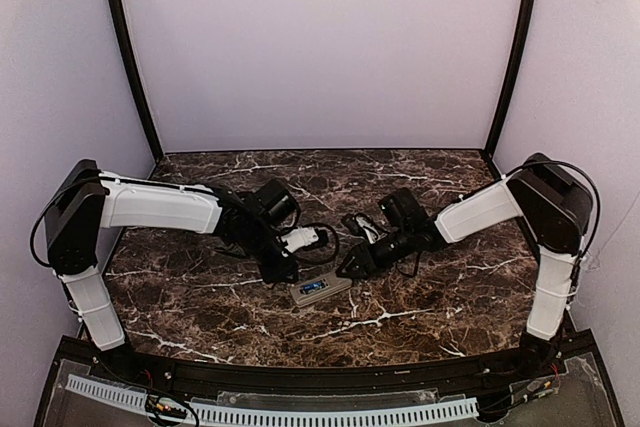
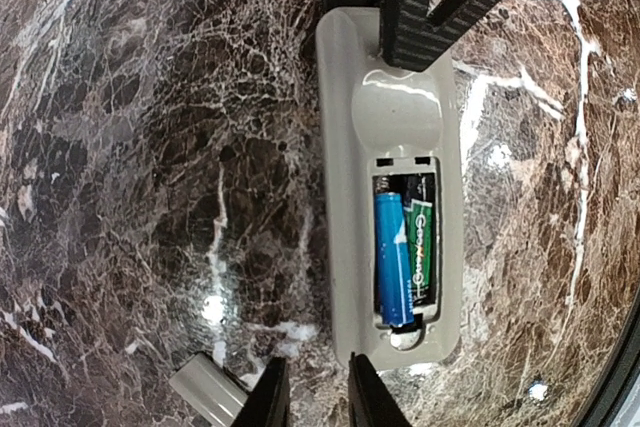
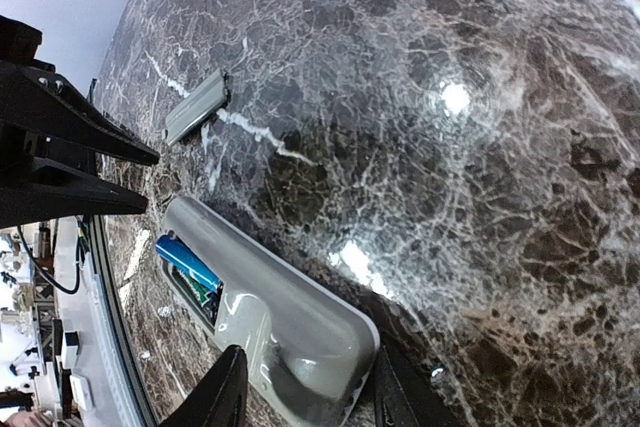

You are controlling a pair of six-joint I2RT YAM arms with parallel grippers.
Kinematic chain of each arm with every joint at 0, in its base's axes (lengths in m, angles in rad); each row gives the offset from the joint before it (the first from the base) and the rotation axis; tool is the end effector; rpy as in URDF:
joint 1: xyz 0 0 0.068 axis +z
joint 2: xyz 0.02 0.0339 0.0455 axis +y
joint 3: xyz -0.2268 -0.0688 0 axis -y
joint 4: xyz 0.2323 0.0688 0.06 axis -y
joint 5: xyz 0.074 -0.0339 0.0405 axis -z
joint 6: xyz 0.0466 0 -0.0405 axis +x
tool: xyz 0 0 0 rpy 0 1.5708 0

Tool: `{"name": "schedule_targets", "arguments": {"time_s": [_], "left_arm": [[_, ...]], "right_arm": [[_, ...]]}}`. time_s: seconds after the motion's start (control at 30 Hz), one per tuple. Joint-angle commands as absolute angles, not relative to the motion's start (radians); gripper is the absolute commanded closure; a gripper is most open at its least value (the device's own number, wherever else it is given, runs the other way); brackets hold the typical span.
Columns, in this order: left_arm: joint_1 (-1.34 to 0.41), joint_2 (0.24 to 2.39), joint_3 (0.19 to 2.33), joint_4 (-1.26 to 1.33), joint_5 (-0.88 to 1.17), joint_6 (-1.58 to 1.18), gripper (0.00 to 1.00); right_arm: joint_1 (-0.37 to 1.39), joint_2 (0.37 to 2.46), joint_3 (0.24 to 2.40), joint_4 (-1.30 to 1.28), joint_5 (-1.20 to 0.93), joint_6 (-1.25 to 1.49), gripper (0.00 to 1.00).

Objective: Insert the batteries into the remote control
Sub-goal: Hold the remote control without the battery cover at the center of the board.

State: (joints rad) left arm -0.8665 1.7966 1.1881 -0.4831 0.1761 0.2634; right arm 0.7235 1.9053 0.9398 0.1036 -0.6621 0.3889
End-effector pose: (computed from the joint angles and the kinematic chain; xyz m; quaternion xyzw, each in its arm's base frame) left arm 0.2210 -0.2727 0.1446 0.5357 0.8061 -0.1518 0.2004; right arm 0.2419 0.2519 0.0868 -0.2589 0.8557 0.4322 0.1178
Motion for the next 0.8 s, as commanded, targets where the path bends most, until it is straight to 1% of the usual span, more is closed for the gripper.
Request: {"name": "schedule_targets", "arguments": {"time_s": [0.0,0.27,0.77], "left_arm": [[-0.865,1.75,1.158,-0.477,0.198,0.239,0.79],[-0.865,1.722,1.125,-0.456,0.226,0.233,0.79],[-0.867,1.754,1.122,-0.402,0.276,0.217,0.78]], "right_arm": [[0.739,1.948,0.993,0.054,-0.679,0.346,0.57],[0.74,1.939,0.986,0.025,-0.664,0.327,0.55],[0.75,1.969,0.995,-0.037,-0.612,0.28,0.53]]}}
